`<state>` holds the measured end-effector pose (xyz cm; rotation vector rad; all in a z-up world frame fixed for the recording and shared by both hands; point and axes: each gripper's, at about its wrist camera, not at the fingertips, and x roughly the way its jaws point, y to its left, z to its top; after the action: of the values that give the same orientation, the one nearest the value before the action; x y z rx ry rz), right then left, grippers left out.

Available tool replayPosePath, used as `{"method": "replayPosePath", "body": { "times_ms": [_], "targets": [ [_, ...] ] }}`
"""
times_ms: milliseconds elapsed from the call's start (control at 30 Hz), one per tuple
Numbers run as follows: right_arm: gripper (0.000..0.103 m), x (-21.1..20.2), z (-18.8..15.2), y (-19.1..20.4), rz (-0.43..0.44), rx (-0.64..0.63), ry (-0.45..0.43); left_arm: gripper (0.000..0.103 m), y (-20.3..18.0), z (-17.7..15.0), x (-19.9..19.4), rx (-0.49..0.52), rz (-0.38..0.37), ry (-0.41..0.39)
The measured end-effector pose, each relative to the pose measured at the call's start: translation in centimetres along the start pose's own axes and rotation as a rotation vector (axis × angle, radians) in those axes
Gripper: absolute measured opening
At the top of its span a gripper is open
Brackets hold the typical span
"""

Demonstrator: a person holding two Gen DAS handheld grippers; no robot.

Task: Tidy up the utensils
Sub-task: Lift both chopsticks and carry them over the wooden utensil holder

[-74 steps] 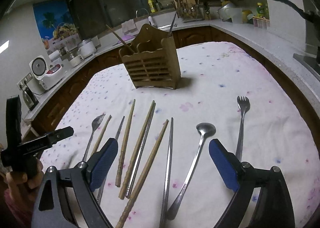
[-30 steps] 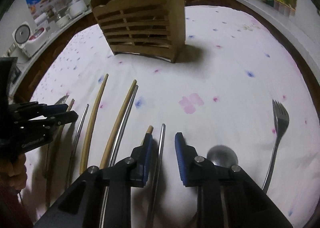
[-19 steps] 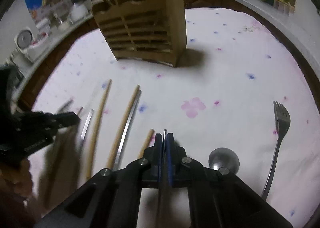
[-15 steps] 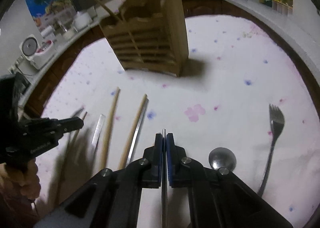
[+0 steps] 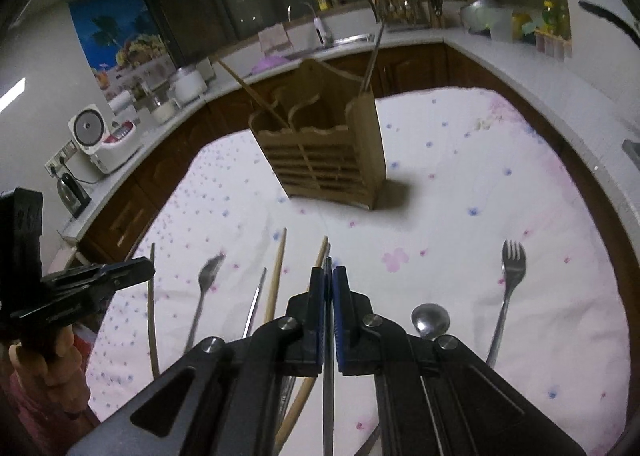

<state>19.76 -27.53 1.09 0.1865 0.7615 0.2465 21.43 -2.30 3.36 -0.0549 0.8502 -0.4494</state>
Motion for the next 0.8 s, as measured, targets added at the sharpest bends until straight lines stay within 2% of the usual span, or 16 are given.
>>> {"method": "replayPosePath", "body": {
  "times_ms": [400, 600, 800],
  "targets": [
    [0.004, -4.7, 1.5, 0.6, 0.003, -0.003, -0.130, 0.004, -0.2, 0.3, -4.3, -0.022, -0.021, -0.127],
    [0.004, -5.5, 2.1, 0.6, 0.002, 0.003, -0.166, 0.004, 0.5, 0.7, -5.6, -0.046, -0.019, -0.200],
    [0.004, -5.9, 2.6, 0.6, 0.002, 0.005, -0.190, 0.004, 1.1, 1.2, -6.0, -0.061, -0.010, -0.227]
  ]
}}
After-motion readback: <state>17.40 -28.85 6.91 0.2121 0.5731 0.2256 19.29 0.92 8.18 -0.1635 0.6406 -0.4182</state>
